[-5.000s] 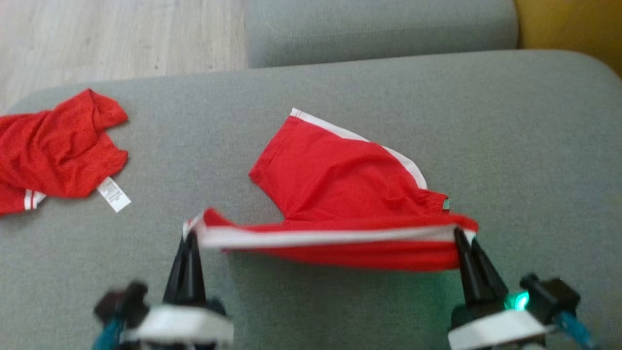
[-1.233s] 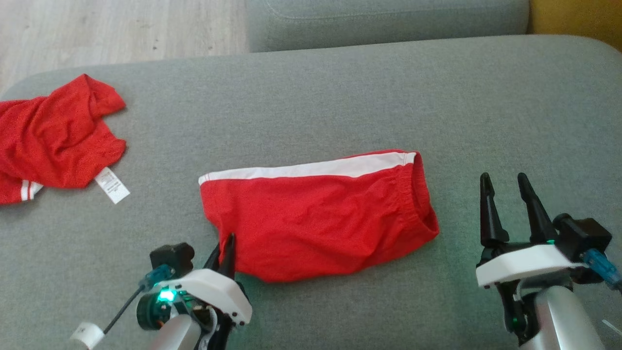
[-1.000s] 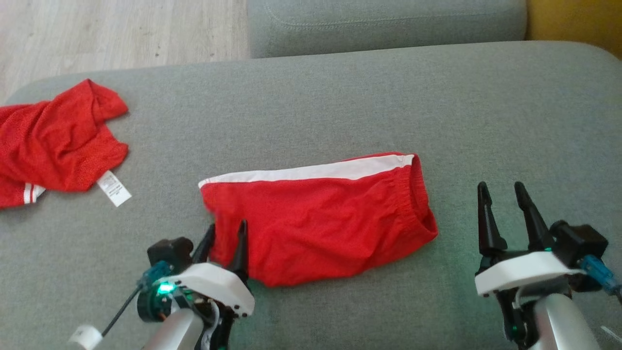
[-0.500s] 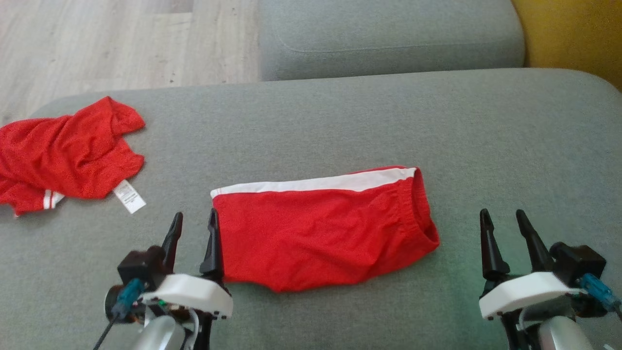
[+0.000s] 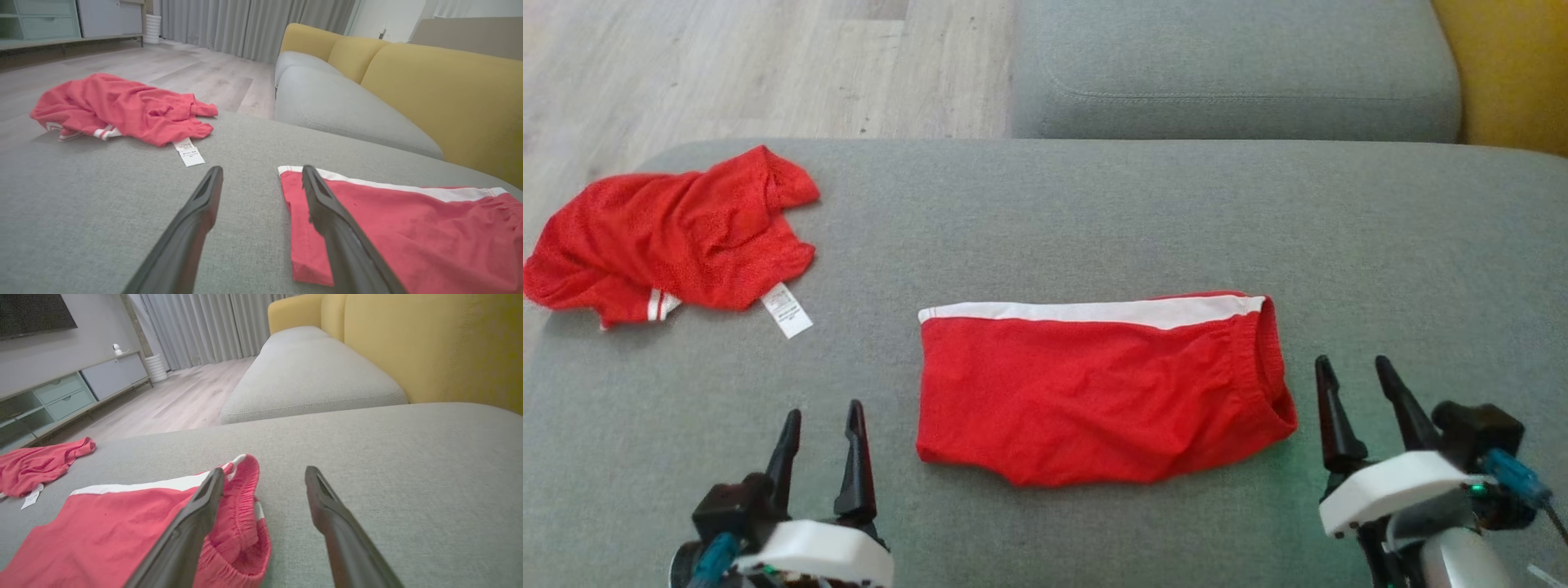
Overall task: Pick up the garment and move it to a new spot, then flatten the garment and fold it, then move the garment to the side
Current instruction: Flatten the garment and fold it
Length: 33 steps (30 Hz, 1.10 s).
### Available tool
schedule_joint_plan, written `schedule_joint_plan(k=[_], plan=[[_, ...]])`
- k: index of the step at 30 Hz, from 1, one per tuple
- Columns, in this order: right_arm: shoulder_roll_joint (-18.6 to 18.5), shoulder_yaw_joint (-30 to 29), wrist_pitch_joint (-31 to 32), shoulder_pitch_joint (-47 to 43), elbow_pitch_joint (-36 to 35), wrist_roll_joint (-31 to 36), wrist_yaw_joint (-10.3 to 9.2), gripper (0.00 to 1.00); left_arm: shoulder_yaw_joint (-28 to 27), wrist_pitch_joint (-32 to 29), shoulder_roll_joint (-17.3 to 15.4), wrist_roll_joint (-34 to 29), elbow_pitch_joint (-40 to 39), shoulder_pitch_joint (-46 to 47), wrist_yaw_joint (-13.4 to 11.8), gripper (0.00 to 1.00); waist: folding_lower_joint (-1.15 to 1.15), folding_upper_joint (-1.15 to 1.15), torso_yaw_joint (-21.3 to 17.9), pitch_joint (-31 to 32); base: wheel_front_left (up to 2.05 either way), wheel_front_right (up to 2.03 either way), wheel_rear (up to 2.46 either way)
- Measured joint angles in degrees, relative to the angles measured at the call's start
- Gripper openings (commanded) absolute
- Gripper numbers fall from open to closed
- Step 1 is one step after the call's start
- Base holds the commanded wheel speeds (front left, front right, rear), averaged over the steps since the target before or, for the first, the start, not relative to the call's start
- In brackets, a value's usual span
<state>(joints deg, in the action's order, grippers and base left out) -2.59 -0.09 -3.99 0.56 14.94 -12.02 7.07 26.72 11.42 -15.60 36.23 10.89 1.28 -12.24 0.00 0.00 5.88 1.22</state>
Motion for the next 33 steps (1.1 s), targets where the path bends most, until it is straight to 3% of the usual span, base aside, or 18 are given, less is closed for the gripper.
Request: schedule_joint_plan(k=[5, 10, 19, 26, 27, 30, 33], plan=[[0.00, 1.41, 2.80, 1.58, 1.96, 0.22, 0.00, 1.00, -0.44, 0.00, -0.12, 0.00, -2.15, -0.69, -0.96, 1.00, 0.00, 0.00, 1.18, -0.45, 0.00, 0.00, 0.00], [-0.01, 3.44, 5.81, 9.87, 8.35, 1.53, 0.00, 1.00, -0.42, 0.00, 0.03, 0.00, -2.99, -0.69, -1.45, 1.00, 0.00, 0.00, 3.32, -1.70, 0.00, 0.00, 0.00], [-0.05, -3.79, 9.44, 13.05, 20.07, 11.22, 0.00, 1.00, -0.33, 0.62, 0.78, 0.19, -2.77, -0.67, -1.45, 1.00, 0.01, 0.00, 6.74, -3.83, 0.00, 0.00, 0.00], [-0.05, -4.04, 11.31, 13.22, 24.07, 8.56, 0.00, 1.00, -0.36, 0.83, 1.01, 0.43, -1.96, -0.62, -1.44, 1.00, 0.00, 0.00, 7.56, -4.62, 0.00, 0.00, 0.00], [-0.05, -3.68, 11.67, 13.40, 24.38, 7.55, 0.00, 0.82, -0.38, 0.85, 1.02, 0.58, -1.89, -0.62, -1.44, 1.00, 0.00, 0.00, 7.47, -4.64, 0.00, 0.00, 0.00], [-0.10, -2.52, 12.82, 14.67, 25.47, 4.52, 0.00, 0.00, -0.41, 0.87, 1.04, 0.60, -1.63, -0.59, -1.37, 1.00, 0.00, 0.00, 6.98, -4.66, 0.00, 0.00, 0.00], [-0.03, -1.38, 13.34, 15.46, 26.15, 2.38, 0.04, 0.00, -0.38, 1.25, 1.20, 0.60, -1.42, -0.55, -1.36, 1.00, 0.00, 0.00, 6.30, -4.64, 0.00, 0.00, 0.00]])
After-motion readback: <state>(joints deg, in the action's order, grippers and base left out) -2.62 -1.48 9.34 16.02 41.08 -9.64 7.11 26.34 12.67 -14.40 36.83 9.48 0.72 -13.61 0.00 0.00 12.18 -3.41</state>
